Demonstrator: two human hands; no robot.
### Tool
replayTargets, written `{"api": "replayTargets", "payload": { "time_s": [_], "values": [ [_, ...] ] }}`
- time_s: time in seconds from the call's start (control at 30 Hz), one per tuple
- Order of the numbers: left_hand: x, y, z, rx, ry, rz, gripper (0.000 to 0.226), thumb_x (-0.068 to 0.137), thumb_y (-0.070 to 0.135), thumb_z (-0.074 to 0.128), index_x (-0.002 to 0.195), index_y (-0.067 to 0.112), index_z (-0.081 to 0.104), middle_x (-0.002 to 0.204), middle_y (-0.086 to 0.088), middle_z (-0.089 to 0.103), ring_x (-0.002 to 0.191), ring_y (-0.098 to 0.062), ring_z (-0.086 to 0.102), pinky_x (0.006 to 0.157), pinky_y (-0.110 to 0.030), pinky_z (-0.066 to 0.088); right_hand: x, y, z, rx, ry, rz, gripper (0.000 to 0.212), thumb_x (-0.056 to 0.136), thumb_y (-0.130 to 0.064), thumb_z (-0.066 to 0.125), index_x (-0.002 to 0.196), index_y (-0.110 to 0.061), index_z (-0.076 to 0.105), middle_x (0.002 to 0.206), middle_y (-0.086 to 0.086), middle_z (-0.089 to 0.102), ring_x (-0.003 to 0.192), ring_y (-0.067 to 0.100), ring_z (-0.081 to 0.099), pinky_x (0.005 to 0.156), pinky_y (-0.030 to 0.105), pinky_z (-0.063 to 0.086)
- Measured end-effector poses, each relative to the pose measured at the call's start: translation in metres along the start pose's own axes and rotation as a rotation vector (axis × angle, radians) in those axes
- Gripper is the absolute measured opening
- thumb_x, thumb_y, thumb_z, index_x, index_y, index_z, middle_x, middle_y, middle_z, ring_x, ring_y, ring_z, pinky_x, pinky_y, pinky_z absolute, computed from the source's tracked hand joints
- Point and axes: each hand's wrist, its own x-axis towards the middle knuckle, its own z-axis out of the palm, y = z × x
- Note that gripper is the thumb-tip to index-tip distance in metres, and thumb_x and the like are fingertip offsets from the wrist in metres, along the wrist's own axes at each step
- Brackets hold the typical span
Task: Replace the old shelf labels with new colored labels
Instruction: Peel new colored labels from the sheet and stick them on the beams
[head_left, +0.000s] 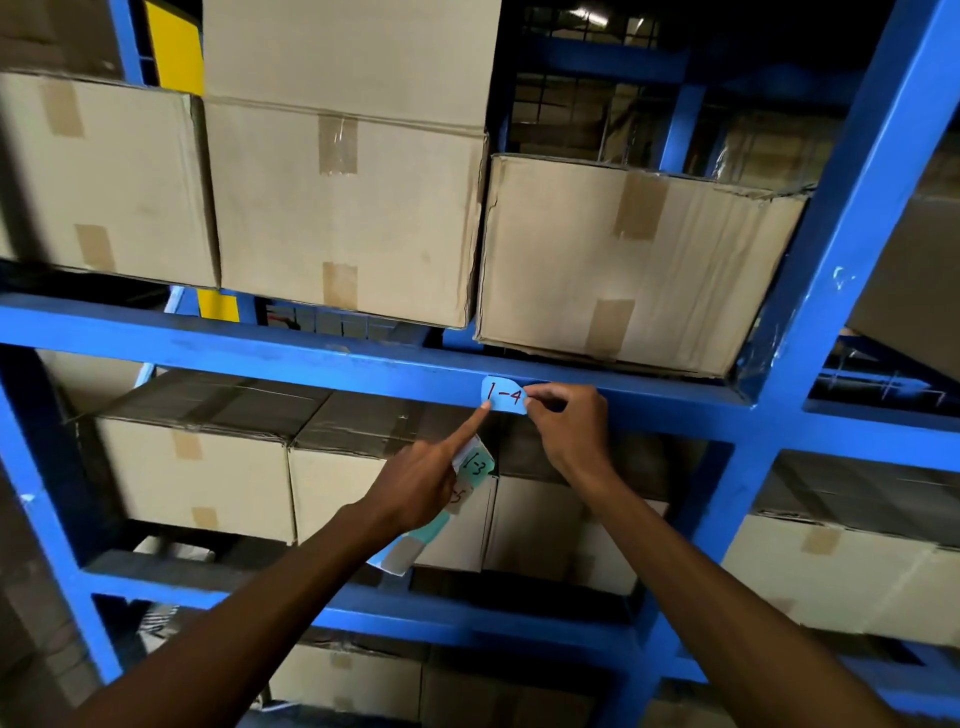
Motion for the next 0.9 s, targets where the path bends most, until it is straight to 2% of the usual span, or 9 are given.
{"api": "replayTargets", "payload": {
  "time_s": [0.17,0.27,0.43,0.57,0.73,0.9],
  "values": [
    [0.011,-0.008,0.006,0.057,-0.034,-0.015,0.083,0.093,0.016,0.048,0.142,0.038,-0.017,0.131,-0.019,0.057,0.104,-0.035,0.064,0.073,-0.042,0.057,0.002,0.006,0.008,-0.035,0.023,-0.014,0.024,0.081,-0.012,0.067,0.105,-0.009,0.068,0.108,0.007,0.07,0.086,-0.001,0.052,0.057,0.003,0.037],
    [0.017,-0.013,0.009,0.093,-0.054,-0.026,0.09,0.092,0.014,0.052,0.138,0.04,-0.021,0.132,-0.02,0.056,0.104,-0.035,0.064,0.076,-0.043,0.058,0.004,0.008,0.01,-0.035,0.024,-0.024,0.024,0.081,-0.012,0.067,0.105,-0.01,0.068,0.108,0.007,0.07,0.08,-0.003,0.05,0.062,0.003,0.039],
    [0.022,-0.023,0.016,0.209,-0.037,-0.009,0.096,0.09,0.013,0.054,0.139,0.04,-0.024,0.128,-0.018,0.059,0.098,-0.033,0.065,0.071,-0.039,0.054,0.004,0.011,0.01,-0.032,0.041,-0.03,0.023,0.081,-0.012,0.067,0.104,-0.01,0.068,0.107,0.007,0.07,0.079,-0.006,0.049,0.061,-0.006,0.04],
    [0.024,-0.026,0.018,0.239,-0.028,0.026,0.095,0.09,0.015,0.054,0.141,0.039,-0.023,0.123,-0.018,0.062,0.09,-0.03,0.066,0.068,-0.036,0.051,0.004,0.011,0.01,-0.008,0.051,-0.012,0.023,0.081,-0.012,0.067,0.103,-0.011,0.068,0.106,0.005,0.07,0.073,-0.011,0.049,0.061,0.002,0.042],
    [0.029,-0.028,0.02,0.272,0.008,0.043,0.096,0.091,0.016,0.052,0.134,0.041,-0.03,0.115,-0.016,0.064,0.082,-0.026,0.065,0.061,-0.032,0.046,0.003,0.012,0.009,0.029,0.051,-0.001,0.022,0.081,-0.012,0.067,0.103,-0.01,0.069,0.104,0.004,0.071,0.075,-0.011,0.052,0.062,-0.001,0.045],
    [0.03,-0.031,0.024,0.307,0.029,0.042,0.097,0.092,0.014,0.049,0.132,0.041,-0.034,0.105,-0.013,0.065,0.073,-0.023,0.063,0.056,-0.029,0.045,0.003,0.012,0.01,0.025,0.065,-0.005,0.022,0.081,-0.012,0.068,0.102,-0.008,0.069,0.103,0.007,0.071,0.075,-0.008,0.052,0.063,-0.006,0.041]
  ]
}}
